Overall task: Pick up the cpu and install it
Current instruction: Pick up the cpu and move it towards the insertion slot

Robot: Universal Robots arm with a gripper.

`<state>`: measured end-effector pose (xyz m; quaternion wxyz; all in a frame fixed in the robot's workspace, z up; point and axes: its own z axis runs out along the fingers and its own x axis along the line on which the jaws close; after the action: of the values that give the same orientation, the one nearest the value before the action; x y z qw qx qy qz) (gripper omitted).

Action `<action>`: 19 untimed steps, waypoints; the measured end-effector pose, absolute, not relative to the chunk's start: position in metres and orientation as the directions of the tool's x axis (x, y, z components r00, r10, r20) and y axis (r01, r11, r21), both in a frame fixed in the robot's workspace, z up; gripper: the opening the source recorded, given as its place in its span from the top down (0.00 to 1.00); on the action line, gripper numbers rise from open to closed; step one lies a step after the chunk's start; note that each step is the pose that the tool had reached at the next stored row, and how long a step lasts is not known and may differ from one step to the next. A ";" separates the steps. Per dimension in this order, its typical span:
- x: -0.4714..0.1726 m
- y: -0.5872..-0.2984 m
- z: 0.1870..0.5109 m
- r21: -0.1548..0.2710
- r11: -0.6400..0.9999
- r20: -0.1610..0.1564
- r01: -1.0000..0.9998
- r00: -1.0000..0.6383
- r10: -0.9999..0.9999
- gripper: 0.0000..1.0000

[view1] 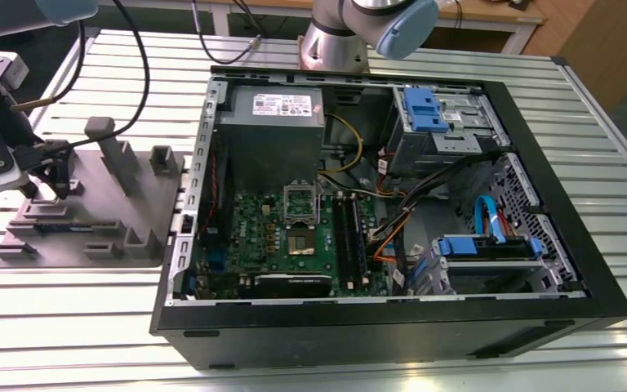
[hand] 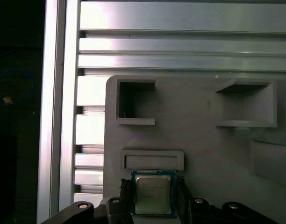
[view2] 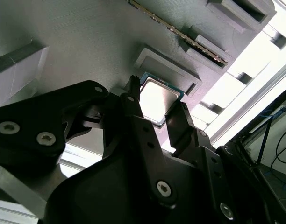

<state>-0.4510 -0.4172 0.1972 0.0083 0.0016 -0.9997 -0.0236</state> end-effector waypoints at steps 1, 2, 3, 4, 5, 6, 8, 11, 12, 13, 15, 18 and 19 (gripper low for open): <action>-0.451 -0.417 0.197 0.047 0.999 0.017 -0.003 -1.000 -0.004 0.53; -0.451 -0.417 0.197 0.047 0.999 0.017 -0.003 -1.000 -0.004 0.53; -0.451 -0.417 0.197 0.047 0.999 0.017 -0.003 -1.000 -0.004 0.53; -0.451 -0.417 0.198 0.047 0.999 0.017 -0.003 -1.000 -0.004 0.53; -0.451 -0.417 0.198 0.047 0.999 0.017 -0.003 -1.000 -0.004 0.53; -0.451 -0.417 0.199 0.047 0.999 0.017 -0.003 -1.000 -0.004 0.53; -0.451 -0.417 0.199 0.047 0.999 0.016 -0.003 -1.000 -0.003 0.53; -0.451 -0.417 0.199 0.047 0.999 0.016 -0.003 -1.000 -0.004 0.53; -0.451 -0.417 0.199 0.047 0.999 0.017 -0.003 -1.000 -0.003 0.53; -0.451 -0.417 0.199 0.047 0.999 0.017 -0.003 -1.000 -0.003 0.53; -0.451 -0.417 0.199 0.047 0.999 0.017 -0.003 -1.000 -0.003 0.53; -0.451 -0.417 0.200 0.047 0.999 0.017 -0.003 -1.000 -0.004 0.53; -0.451 -0.417 0.200 0.047 0.999 0.017 -0.003 -1.000 -0.004 0.53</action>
<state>-0.4510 -0.4172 0.2000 0.0083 0.0016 -0.9997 -0.0236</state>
